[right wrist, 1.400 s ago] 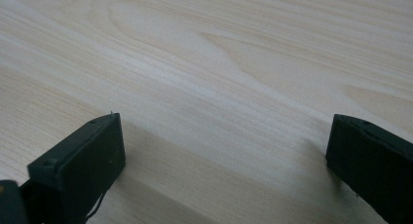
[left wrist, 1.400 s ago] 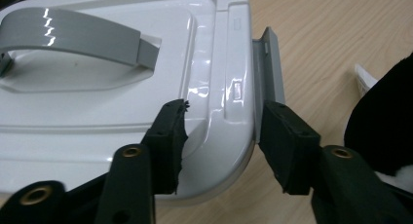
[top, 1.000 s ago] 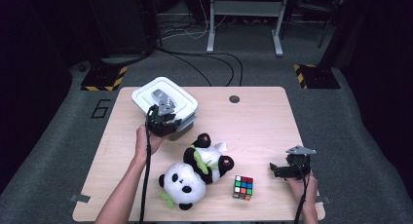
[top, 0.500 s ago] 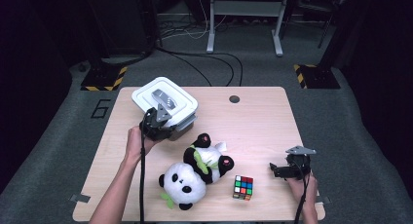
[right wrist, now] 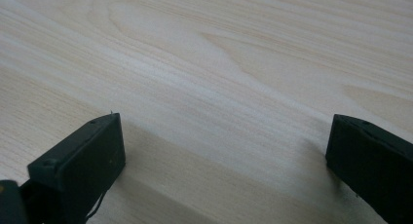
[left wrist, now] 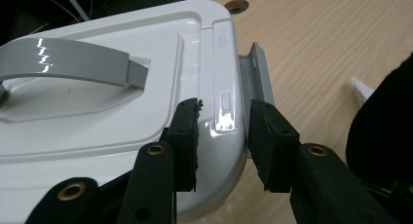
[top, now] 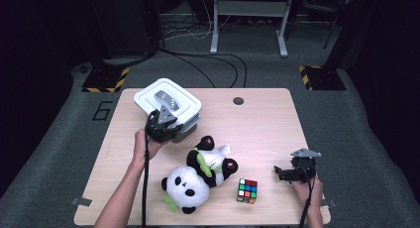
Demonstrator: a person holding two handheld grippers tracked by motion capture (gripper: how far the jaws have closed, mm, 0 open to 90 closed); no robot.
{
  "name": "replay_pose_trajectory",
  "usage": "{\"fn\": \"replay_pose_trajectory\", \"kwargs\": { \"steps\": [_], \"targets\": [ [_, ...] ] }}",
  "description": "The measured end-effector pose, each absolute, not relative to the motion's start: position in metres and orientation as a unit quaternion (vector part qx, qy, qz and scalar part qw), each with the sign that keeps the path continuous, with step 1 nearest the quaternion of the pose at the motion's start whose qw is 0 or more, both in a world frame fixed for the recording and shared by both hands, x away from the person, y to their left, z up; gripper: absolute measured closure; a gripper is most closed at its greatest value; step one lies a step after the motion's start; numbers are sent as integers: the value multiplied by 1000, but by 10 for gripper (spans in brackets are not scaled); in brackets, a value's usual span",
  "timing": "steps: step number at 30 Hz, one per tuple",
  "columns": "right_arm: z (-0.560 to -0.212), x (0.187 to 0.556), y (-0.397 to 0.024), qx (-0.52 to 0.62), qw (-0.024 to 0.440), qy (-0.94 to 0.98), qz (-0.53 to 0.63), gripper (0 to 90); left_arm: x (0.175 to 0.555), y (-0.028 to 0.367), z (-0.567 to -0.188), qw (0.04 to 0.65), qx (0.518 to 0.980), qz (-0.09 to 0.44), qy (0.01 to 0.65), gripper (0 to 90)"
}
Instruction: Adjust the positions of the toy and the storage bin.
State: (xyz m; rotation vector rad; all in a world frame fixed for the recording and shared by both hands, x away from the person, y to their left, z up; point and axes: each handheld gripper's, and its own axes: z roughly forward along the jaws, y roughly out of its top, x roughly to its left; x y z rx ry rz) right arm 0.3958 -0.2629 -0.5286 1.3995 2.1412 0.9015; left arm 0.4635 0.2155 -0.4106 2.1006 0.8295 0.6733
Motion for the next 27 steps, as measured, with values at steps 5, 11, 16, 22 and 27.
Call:
{"fn": "replay_pose_trajectory", "kwargs": {
  "steps": [5,11,16,22,27],
  "targets": [
    [-529,396,-263,504,213,772,325,0,469,213,-413,407,807,257,343,660],
    [-529,396,-263,504,213,772,325,0,478,199,-411,403,803,257,356,659],
    [-529,396,-263,504,213,772,325,0,478,204,-405,405,797,266,362,603],
    [-529,396,-263,504,213,772,325,0,489,223,-393,411,774,268,400,430],
    [-529,396,-263,504,212,771,325,0,510,230,-391,412,768,239,428,406]
  ]
}}
